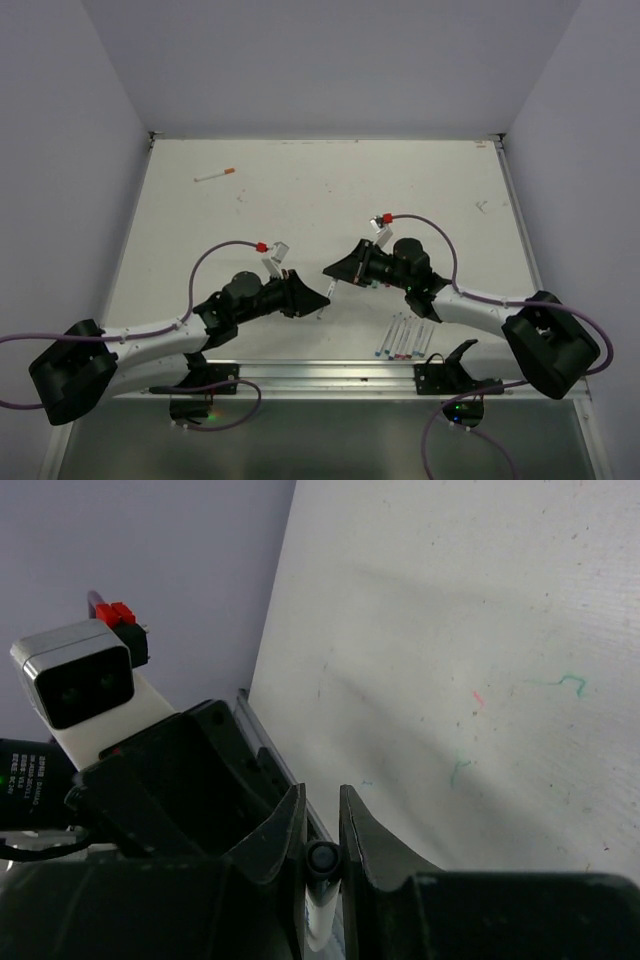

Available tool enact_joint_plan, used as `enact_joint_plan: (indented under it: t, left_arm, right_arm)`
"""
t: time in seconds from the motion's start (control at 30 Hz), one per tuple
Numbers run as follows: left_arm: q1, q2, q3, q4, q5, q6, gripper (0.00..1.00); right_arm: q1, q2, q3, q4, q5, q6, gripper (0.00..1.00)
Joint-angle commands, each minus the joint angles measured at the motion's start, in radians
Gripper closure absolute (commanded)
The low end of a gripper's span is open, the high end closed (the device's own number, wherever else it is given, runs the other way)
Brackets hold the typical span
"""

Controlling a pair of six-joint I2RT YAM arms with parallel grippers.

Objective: Open the pen caps

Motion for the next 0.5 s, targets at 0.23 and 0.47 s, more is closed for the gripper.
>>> enact_joint_plan:
  t: [0.23, 0.47]
  left_arm:
    - [-0.002, 0.038, 0.065, 0.071, 0.052, 0.067, 0.34]
    - [-0.002, 0.133, 0.036, 0.368, 0.210, 0.007, 1.00]
  right_arm:
    - [0.004, -0.101, 0.035, -0.018, -0.116, 0.032, 1.00]
    - [0.004, -0.087, 0.007, 0.086, -0.186, 0.067, 1.00]
